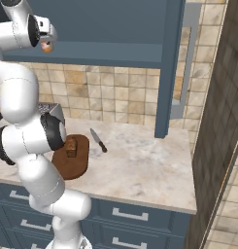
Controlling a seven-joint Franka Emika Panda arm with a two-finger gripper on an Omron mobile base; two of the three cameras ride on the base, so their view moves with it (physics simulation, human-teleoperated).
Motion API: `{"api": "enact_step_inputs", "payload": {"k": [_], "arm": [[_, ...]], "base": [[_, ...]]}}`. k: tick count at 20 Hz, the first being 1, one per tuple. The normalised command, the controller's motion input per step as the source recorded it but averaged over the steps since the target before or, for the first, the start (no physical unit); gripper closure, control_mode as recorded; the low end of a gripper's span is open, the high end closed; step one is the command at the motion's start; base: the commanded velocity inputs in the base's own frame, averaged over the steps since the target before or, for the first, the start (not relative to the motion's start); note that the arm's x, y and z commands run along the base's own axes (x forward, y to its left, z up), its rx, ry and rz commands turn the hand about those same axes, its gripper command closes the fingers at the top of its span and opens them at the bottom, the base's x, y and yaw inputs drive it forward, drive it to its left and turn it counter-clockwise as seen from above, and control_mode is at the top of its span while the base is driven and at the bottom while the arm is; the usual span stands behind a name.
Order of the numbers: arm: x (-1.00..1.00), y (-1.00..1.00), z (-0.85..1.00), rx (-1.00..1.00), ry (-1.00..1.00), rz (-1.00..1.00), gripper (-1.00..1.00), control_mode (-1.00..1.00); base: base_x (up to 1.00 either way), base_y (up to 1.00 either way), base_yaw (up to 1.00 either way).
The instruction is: Pick the bread, place it on the cutting board, pick the jam, place it on the counter, and close the cabinet.
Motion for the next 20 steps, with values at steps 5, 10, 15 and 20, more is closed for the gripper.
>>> {"api": "enact_step_inputs", "payload": {"k": [5, 10, 15, 20], "arm": [[0.25, 0.00, -0.10, 0.00, 0.00, 0.00, -1.00, -1.00], [0.24, 0.01, -0.15, 0.00, 0.00, 0.00, -1.00, -1.00], [0.28, 0.03, -0.12, 0.00, 0.00, 0.00, -1.00, -1.00], [0.32, 0.03, -0.04, 0.00, 0.00, 0.00, -1.00, -1.00]], "base": [[0.00, 0.00, 0.00], [0.00, 0.00, 0.00], [0.00, 0.00, 0.00], [0.00, 0.00, 0.00]]}}
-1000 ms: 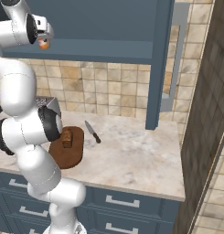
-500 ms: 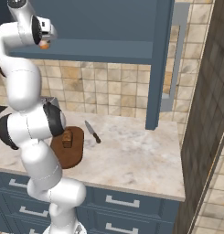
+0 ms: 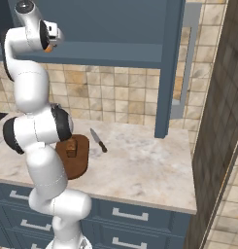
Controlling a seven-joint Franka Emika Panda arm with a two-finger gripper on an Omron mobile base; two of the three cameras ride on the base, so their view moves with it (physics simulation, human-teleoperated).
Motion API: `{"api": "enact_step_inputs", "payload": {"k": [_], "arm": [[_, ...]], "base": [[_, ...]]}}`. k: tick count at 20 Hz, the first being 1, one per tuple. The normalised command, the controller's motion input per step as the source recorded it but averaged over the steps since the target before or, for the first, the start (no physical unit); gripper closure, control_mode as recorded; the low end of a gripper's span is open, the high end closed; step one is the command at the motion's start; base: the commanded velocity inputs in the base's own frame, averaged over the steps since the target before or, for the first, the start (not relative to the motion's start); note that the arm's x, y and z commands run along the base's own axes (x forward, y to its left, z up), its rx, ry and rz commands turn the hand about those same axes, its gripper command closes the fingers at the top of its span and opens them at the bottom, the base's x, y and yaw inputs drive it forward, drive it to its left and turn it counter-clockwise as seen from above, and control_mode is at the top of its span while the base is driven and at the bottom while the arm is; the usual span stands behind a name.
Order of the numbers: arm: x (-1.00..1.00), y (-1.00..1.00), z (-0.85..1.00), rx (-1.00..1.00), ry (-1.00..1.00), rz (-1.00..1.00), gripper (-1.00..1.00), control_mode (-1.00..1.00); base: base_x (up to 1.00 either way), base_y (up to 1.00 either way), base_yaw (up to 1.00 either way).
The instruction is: Pick the bread, place it on the cutting board, pick the jam, place it on the counter, and close the cabinet.
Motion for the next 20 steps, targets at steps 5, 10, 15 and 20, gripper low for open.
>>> {"api": "enact_step_inputs", "payload": {"k": [5, 10, 15, 20], "arm": [[0.27, 0.02, 0.00, 0.00, 0.00, 0.00, -1.00, -1.00], [0.20, 0.06, -0.01, 0.00, 0.00, 0.00, -1.00, -1.00], [0.06, 0.10, -0.02, 0.00, 0.00, 0.00, 1.00, -1.00], [0.00, 0.00, 0.00, 0.00, 0.00, 0.00, 1.00, -1.00]], "base": [[0.00, 0.00, 0.00], [0.00, 0.00, 0.00], [0.00, 0.00, 0.00], [0.00, 0.00, 0.00]]}}
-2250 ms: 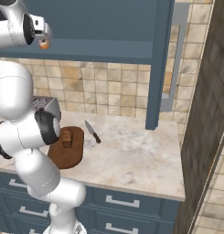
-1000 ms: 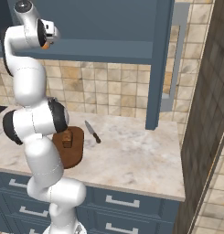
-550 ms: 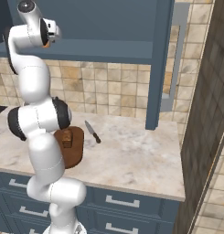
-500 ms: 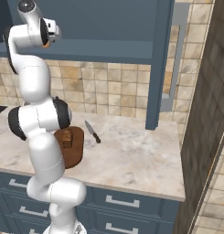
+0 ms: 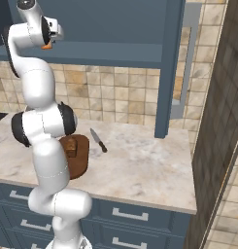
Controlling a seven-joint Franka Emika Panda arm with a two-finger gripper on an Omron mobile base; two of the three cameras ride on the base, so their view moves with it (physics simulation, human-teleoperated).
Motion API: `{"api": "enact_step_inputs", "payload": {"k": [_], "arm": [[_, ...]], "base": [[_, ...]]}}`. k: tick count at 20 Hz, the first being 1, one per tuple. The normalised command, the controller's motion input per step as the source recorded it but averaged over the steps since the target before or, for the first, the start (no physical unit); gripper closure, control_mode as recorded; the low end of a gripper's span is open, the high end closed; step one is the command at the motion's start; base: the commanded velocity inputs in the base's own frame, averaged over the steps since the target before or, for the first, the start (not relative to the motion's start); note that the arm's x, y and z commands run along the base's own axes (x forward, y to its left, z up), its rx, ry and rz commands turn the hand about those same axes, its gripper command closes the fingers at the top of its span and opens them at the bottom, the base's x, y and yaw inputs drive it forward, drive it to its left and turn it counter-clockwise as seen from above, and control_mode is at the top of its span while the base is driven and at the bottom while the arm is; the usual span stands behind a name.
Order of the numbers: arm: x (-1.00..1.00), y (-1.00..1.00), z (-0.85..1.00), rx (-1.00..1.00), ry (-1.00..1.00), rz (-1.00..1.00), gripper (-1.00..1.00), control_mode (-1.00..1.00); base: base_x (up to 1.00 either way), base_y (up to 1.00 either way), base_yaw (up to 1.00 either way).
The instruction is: Pick the bread, place it on the cutting board, pick the jam, place it on the counter, and close the cabinet.
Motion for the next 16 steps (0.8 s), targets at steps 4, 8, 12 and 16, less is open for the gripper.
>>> {"api": "enact_step_inputs", "payload": {"k": [4, 8, 12, 16], "arm": [[-0.16, -0.07, 0.00, 0.00, 0.00, 0.00, 1.00, -1.00], [-0.27, -0.21, 0.00, 0.00, 0.00, 0.00, 1.00, -1.00], [-0.32, -0.28, 0.00, 0.00, 0.00, 0.00, 1.00, -1.00], [-0.35, -0.29, 0.00, 0.02, 0.00, 0.00, 1.00, -1.00]], "base": [[0.00, 0.00, 0.00], [0.00, 0.00, 0.00], [0.00, 0.00, 0.00], [0.00, 0.00, 0.00]]}}
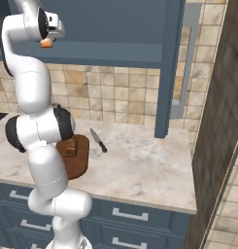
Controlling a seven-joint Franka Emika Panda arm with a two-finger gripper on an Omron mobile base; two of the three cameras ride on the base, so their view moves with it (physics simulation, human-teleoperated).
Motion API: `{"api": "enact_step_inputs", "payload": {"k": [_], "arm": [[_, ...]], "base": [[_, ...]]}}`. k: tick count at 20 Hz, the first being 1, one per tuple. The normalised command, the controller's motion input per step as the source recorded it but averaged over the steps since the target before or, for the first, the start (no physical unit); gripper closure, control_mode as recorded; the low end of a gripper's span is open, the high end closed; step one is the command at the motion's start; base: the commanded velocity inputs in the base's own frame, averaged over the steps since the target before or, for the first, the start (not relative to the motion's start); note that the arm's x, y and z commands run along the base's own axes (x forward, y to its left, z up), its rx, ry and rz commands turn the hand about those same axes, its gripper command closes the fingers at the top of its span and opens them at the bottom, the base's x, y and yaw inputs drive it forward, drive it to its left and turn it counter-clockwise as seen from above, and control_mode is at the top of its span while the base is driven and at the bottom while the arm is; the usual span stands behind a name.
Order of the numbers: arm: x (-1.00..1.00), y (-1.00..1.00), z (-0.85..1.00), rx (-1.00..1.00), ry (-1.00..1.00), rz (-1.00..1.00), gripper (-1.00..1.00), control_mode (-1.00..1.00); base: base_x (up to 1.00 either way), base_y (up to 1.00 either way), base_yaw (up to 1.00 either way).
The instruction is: Pick the bread, place it on the cutting board, pick the jam, place it on the counter, and close the cabinet.
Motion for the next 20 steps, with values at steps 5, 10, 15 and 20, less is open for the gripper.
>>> {"api": "enact_step_inputs", "payload": {"k": [5, 10, 15, 20], "arm": [[-0.43, -0.23, 0.00, 0.01, -0.01, 0.00, 1.00, -1.00], [-0.47, -0.21, 0.00, 0.00, -0.04, 0.00, 1.00, -1.00], [-0.57, -0.22, -0.01, 0.01, -0.07, 0.00, 1.00, -1.00], [-0.59, -0.23, -0.02, 0.02, -0.07, 0.00, 1.00, -1.00]], "base": [[0.00, 0.00, 0.00], [0.00, 0.00, 0.00], [0.00, 0.00, 0.00], [0.00, 0.00, 0.00]]}}
